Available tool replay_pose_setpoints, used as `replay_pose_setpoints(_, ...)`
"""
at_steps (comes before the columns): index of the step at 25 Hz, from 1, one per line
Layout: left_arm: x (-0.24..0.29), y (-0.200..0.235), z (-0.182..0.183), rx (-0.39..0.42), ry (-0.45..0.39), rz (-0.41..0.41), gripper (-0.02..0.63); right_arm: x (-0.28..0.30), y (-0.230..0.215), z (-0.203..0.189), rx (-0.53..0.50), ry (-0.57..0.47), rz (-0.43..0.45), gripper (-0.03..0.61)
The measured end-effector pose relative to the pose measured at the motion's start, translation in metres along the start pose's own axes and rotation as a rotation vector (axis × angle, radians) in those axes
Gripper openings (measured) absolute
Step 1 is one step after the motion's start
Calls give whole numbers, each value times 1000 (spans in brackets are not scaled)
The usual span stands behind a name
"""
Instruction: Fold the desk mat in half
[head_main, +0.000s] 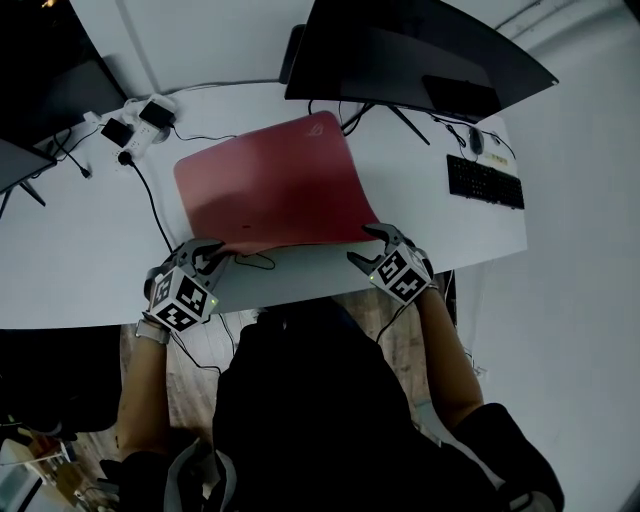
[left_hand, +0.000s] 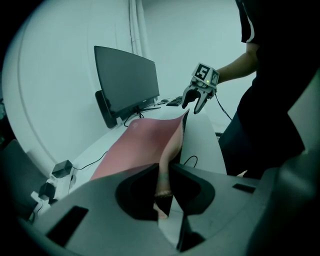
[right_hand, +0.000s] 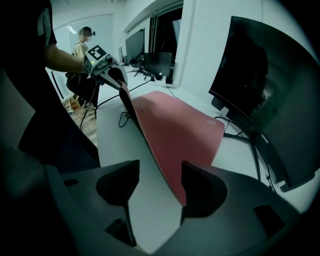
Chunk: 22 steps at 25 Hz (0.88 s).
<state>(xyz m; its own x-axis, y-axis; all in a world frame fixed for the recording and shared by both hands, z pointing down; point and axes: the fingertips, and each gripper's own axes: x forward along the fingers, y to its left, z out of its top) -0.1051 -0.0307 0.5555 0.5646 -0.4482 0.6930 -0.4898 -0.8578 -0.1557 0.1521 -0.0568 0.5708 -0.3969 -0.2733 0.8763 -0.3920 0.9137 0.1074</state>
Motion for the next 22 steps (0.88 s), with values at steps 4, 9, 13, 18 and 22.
replay_pose_setpoints(4,-2,14,4,-18,-7,24,60,10,-16,1,-61,40,-23,252)
replay_pose_setpoints(9,-4,32,7,-36,-12,55,60,15,-38,10,-88,41,-50,209)
replay_pose_setpoints(13,-4,42,9,-49,-10,71,61,17,-57,21,-108,29,-76,138)
replay_pose_setpoints(18,-2,56,8,-79,-6,101,61,21,-79,40,-143,28,-98,83)
replay_pose_setpoints(22,1,68,4,-114,-3,119,63,26,-95,57,-151,16,-110,67)
